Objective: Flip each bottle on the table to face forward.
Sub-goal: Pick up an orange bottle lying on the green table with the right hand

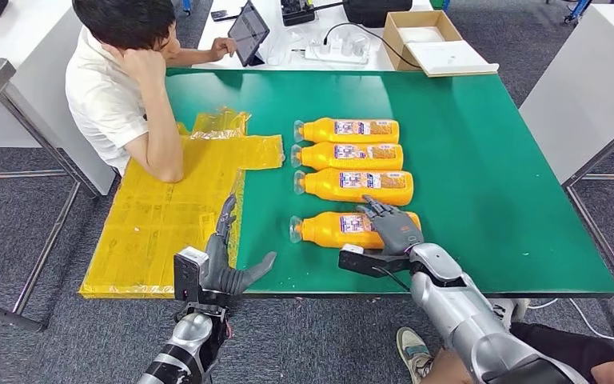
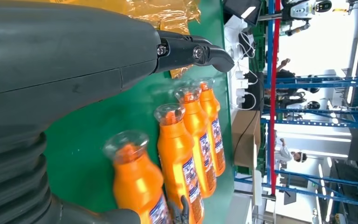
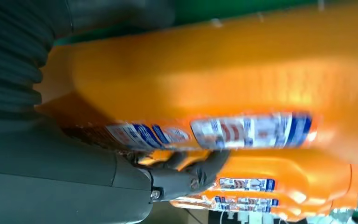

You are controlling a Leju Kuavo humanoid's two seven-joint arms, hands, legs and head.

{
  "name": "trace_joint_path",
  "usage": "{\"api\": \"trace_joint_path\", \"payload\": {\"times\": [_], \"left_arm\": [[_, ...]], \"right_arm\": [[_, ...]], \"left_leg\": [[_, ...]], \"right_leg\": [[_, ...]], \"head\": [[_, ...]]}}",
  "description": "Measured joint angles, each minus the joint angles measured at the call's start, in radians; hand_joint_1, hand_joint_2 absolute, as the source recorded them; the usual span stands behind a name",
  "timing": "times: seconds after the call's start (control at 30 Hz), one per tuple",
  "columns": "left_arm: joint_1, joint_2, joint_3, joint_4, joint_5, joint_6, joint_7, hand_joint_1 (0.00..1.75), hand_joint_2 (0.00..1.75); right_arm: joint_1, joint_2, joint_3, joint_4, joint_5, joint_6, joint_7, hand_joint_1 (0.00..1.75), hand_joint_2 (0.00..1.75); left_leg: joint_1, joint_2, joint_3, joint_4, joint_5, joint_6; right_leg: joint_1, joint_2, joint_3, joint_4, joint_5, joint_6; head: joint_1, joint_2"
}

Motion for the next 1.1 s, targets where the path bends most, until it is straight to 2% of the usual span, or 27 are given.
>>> {"api": "trace_joint_path", "payload": {"times": [0.7,0.83,0.97,1.1], "left_arm": [[-0.007,0.0,0.011,0.01,0.001,-0.003,-0.002,0.0,1.75],[-0.011,0.0,0.011,0.014,0.003,-0.005,-0.005,0.0,1.75],[-0.016,0.0,0.013,0.023,0.004,-0.007,-0.014,0.0,1.75],[-0.016,0.0,0.02,0.025,0.025,-0.007,-0.017,0.0,1.75]], "right_arm": [[-0.039,-0.009,0.03,0.051,-0.008,0.01,-0.004,1.75,1.75],[-0.049,-0.011,0.039,0.058,-0.015,0.045,-0.004,1.75,1.75],[-0.067,-0.018,0.058,0.068,-0.046,0.09,-0.009,1.75,1.75],[-0.057,-0.021,0.058,0.066,-0.138,0.065,-0.069,1.75,1.75]], "left_leg": [[0.0,-0.001,0.002,0.0,0.0,0.0],[0.0,0.0,0.003,0.0,0.0,0.0],[0.0,0.0,0.004,0.0,0.0,0.0],[0.0,0.0,0.004,0.0,0.0,0.0]], "right_leg": [[0.0,0.0,0.002,0.0,0.0,0.0],[0.0,0.0,0.002,0.0,0.0,0.0],[0.0,0.0,0.003,0.0,0.0,0.0],[0.0,0.0,0.004,0.0,0.0,0.0]], "head": [[0.0,0.0],[0.0,0.0],[0.0,0.0],[0.0,0.0]]}}
